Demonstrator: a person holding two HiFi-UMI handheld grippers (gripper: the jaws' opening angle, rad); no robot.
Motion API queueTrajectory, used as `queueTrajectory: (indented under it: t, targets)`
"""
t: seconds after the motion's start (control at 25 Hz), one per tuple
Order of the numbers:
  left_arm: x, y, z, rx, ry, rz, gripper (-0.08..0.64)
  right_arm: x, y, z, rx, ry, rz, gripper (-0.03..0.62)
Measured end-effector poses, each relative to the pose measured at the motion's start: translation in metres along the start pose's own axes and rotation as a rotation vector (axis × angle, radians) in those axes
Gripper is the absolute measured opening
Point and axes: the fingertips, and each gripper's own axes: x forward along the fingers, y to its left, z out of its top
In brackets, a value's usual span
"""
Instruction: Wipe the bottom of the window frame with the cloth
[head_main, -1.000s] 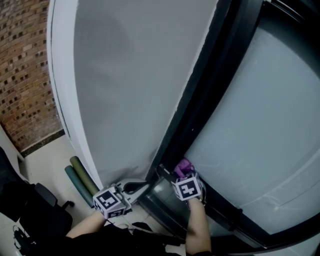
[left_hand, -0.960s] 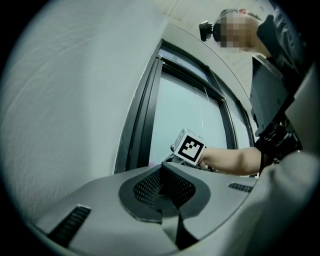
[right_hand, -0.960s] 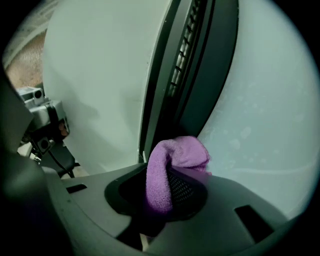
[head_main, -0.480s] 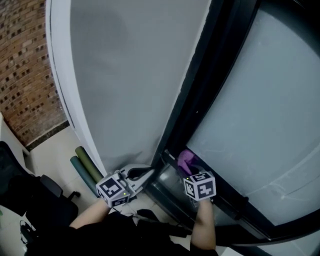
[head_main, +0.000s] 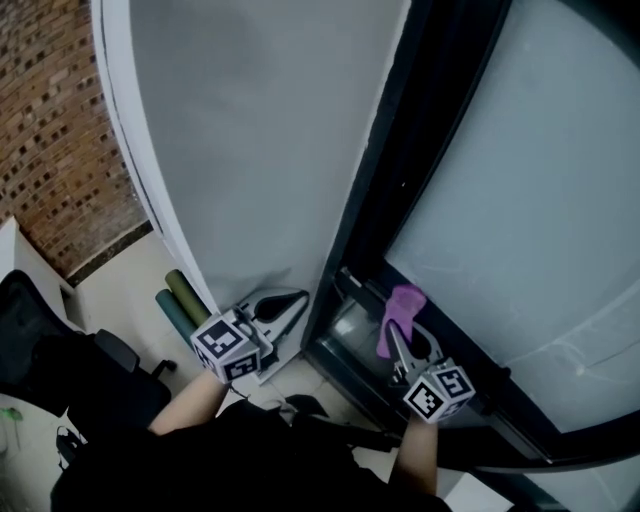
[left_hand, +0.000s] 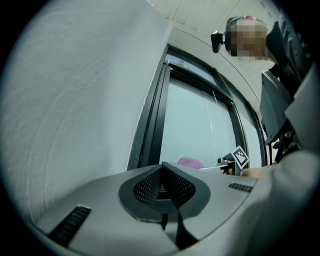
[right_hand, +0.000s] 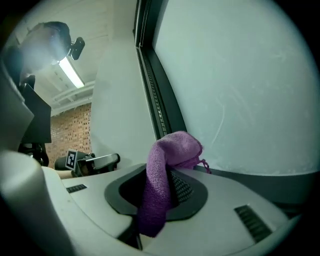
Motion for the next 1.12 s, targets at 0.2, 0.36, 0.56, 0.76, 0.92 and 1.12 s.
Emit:
queueTrajectory:
  t: [0.2, 0.36, 0.56, 0.76, 0.92, 1.12]
  targets:
    - [0.002, -0.006, -0.003, -0.015, 0.006, -0.011, 0.005, -0.013, 0.014, 0.001, 0.001, -0.025, -0.001, 0.081]
    - [0.001, -0.007, -0.006, -0.022, 0.006, -0.014, 0.005, -0.021, 0.026, 0.009, 0.02, -0.079, 0.042, 0.08]
    - [-0.001, -0.007, -0.007, -0.037, 0.01, -0.017, 0.005, -0.014, 0.037, 0.004, -0.044, -0.07, 0.057, 0.077]
    - [-0.01, -0.006, -0.006, -0.032, 0.017, -0.022, 0.005, 0.001, 0.042, -0.001, -0.057, -0.057, 0.081, 0.077]
    - [-0.012, -0.005, -0.003, -0.026, 0.004, -0.024, 0.005, 0.009, 0.043, -0.001, -0.066, -0.052, 0.081, 0.078]
    - [-0.011, -0.005, -0.002, -0.031, -0.002, -0.007, 0.005, 0.01, 0.04, -0.003, -0.052, -0.048, 0.094, 0.078]
